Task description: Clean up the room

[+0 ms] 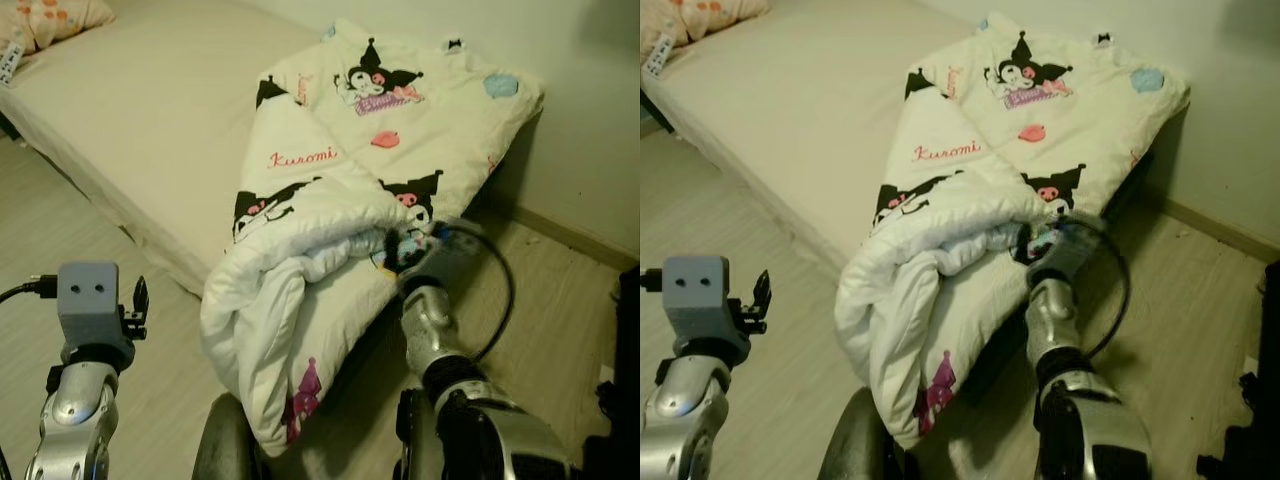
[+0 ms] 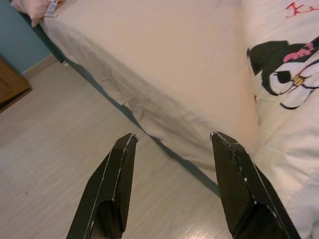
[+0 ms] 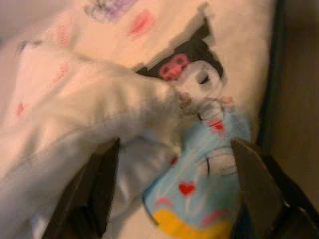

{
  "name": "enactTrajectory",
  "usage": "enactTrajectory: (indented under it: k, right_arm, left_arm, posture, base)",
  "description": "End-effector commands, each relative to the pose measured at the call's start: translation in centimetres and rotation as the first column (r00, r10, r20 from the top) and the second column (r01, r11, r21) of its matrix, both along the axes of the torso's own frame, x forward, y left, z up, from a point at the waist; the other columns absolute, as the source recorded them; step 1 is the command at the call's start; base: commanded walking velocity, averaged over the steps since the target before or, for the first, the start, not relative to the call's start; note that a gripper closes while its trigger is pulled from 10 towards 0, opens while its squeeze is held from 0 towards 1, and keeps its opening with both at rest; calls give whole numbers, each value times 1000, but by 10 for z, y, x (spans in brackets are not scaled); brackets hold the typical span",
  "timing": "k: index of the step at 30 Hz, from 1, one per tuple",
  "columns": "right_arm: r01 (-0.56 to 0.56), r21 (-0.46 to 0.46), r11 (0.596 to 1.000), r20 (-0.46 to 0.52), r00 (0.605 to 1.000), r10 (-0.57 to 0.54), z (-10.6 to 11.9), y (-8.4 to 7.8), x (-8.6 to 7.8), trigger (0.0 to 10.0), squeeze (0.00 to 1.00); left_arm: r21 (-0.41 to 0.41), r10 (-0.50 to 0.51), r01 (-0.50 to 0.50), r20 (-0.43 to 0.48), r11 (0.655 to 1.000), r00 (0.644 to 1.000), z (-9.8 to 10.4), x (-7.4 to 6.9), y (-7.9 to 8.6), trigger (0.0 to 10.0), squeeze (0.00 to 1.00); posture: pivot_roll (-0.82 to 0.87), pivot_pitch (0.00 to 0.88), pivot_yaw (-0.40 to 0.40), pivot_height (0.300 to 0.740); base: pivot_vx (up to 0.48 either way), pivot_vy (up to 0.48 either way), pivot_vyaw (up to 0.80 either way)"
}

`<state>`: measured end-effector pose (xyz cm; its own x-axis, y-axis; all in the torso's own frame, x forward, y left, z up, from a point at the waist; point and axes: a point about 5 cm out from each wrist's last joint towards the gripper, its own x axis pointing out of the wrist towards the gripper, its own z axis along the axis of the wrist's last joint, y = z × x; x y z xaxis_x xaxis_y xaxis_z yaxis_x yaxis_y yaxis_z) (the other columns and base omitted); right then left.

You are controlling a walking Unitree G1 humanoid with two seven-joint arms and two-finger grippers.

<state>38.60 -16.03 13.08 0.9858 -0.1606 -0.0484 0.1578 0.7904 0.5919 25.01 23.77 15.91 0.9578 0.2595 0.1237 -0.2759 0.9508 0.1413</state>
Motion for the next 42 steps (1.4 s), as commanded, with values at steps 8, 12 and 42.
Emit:
enactTrajectory:
  k: [8, 12, 42]
  right_arm:
    - [-261, 410, 874, 75, 965, 252, 1, 45, 6, 10000, 1000]
    - [-338, 412, 846, 95, 940, 329, 3, 61, 5, 10000, 1000]
    - [-291, 497, 818, 76, 953, 294, 1, 61, 5, 0, 0]
  left_arm:
    - [56, 9, -8, -25, 998, 1000, 1, -7, 12, 10000, 0]
    - [65, -27, 27, -10, 998, 1000, 6, -10, 9, 10000, 0]
    - [99, -252, 251, -6, 963, 968, 27, -30, -15, 10000, 0]
  posture:
    - [189, 282, 105, 582]
    - [210, 299, 99, 582]
    - [259, 366, 87, 582]
  base:
    - [0, 0, 0]
    - [0, 0, 0]
    - [0, 0, 0]
